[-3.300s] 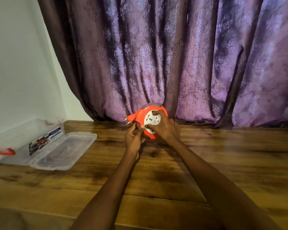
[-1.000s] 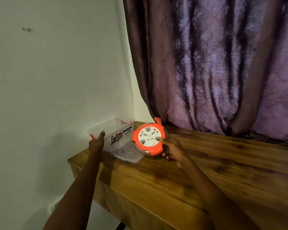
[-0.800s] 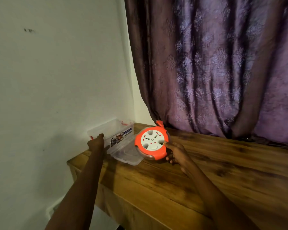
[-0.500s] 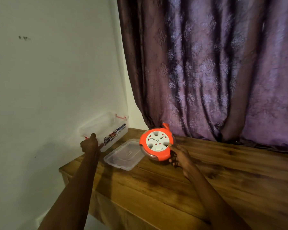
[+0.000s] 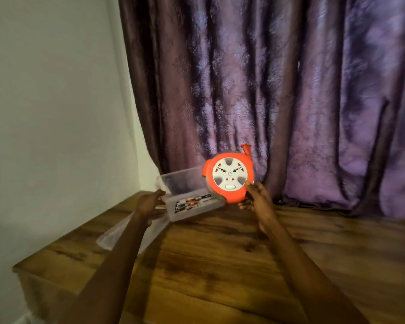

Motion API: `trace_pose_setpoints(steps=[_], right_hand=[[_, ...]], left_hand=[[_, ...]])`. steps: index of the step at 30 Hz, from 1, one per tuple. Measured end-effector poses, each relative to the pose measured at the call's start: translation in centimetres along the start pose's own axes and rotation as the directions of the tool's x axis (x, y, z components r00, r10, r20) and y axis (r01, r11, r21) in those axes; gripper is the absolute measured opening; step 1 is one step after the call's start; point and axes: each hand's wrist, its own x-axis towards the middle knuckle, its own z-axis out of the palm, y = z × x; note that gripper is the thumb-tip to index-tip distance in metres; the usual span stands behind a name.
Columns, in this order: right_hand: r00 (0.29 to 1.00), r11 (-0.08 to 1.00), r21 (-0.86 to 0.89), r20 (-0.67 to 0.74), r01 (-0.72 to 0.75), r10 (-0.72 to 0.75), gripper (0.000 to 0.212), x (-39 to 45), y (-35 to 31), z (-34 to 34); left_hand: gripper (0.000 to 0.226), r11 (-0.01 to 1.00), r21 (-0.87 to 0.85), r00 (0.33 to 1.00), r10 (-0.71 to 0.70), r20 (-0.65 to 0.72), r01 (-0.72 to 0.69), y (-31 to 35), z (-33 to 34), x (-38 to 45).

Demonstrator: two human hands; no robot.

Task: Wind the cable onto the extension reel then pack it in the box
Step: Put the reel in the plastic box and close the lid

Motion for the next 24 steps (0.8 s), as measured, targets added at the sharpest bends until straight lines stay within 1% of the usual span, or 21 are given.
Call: trace_pose_setpoints(steps=[3,5,7,11,12,14,17,20,22,24], right_hand=[[0.996,0.992,-0.109,-0.057,0.062,-0.068,0.008,0.5,-2.3,-3.3],[0.989,0.978,-0.187,-0.095,0.090,-0.109,0.014,1.0,-3.9,-5.6],[0.988,0.959,-0.267,-0.096,0.094,-0.124,0.018,1.3,-5.5,-7.7],[0.994,0.898,-0.435,-0.043,0.069,-0.097,0.005,1.2,-7.5,-11.9],[0.996,0.877,-0.478,-0.041,0.053,-0.083,0.006,1.1,-7.7,-12.9],[0.998,0.823,-0.569,-0.045,0.009,-0.042,0.016,1.1,-7.9,-14.5],[0.999,0.739,-0.673,-0.036,-0.015,-0.012,0.028,1.4,-7.7,-16.2],[0.999,0.688,-0.726,0.030,-0.008,0.043,0.040,2.2,-7.4,-16.9],[0.992,0.653,-0.757,0.071,-0.016,0.107,0.037,2.6,-7.3,-16.6],[0.982,0.605,-0.796,0.110,-0.005,0.154,0.029,2.9,-7.2,-16.1]], left_hand=[[0.031,0.999,0.035,0.986,-0.022,0.165,0.017,-1.1,4.9,-1.2],[0.033,0.996,0.077,0.960,-0.071,0.270,0.052,-1.7,8.4,-2.2],[0.034,0.990,0.121,0.929,-0.108,0.354,0.068,-2.2,11.5,-3.2],[0.031,0.988,0.143,0.895,-0.117,0.430,0.060,-2.9,16.0,-4.5],[0.031,0.988,0.144,0.887,-0.110,0.449,0.050,-3.2,16.7,-4.7],[0.029,0.989,0.141,0.877,-0.095,0.472,0.032,-3.8,17.7,-4.7],[0.027,0.990,0.137,0.890,-0.079,0.449,0.019,-4.2,18.6,-4.5],[0.022,0.988,0.152,0.907,-0.052,0.418,-0.013,-4.3,19.0,-4.4],[0.019,0.986,0.160,0.917,-0.021,0.398,-0.047,-4.4,19.1,-4.5],[0.019,0.982,0.167,0.930,0.023,0.368,-0.090,-4.7,19.3,-4.7]])
